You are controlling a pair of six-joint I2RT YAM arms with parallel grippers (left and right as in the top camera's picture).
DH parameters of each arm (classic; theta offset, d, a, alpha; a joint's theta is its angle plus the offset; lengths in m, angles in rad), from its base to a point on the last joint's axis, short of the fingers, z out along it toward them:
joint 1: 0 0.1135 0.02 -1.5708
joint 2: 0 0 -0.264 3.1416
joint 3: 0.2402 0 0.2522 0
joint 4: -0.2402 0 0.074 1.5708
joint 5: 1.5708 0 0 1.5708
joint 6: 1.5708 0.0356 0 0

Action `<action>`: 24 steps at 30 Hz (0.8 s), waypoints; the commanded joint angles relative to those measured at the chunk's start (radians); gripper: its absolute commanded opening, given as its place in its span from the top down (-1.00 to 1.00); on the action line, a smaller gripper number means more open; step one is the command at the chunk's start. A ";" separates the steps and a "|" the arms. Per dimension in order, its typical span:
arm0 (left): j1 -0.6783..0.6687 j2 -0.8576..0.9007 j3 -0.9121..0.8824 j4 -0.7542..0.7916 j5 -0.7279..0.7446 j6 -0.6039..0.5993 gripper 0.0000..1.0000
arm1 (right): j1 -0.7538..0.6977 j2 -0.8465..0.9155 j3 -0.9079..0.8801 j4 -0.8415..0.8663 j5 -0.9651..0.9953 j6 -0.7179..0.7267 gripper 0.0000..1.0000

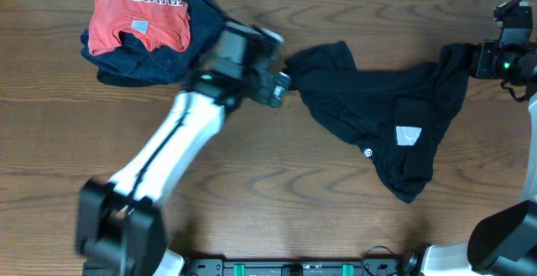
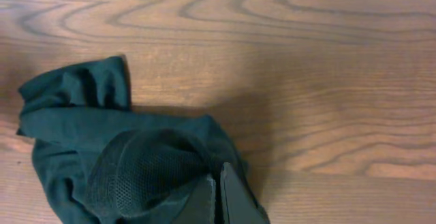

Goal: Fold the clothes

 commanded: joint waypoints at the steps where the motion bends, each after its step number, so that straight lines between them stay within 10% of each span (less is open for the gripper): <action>1: -0.037 0.082 0.014 0.039 0.009 0.133 -0.89 | -0.008 -0.002 0.015 0.003 -0.044 -0.013 0.98; 24: -0.063 0.394 0.014 0.450 -0.002 0.361 -0.87 | -0.002 -0.001 0.015 0.009 -0.052 -0.012 0.97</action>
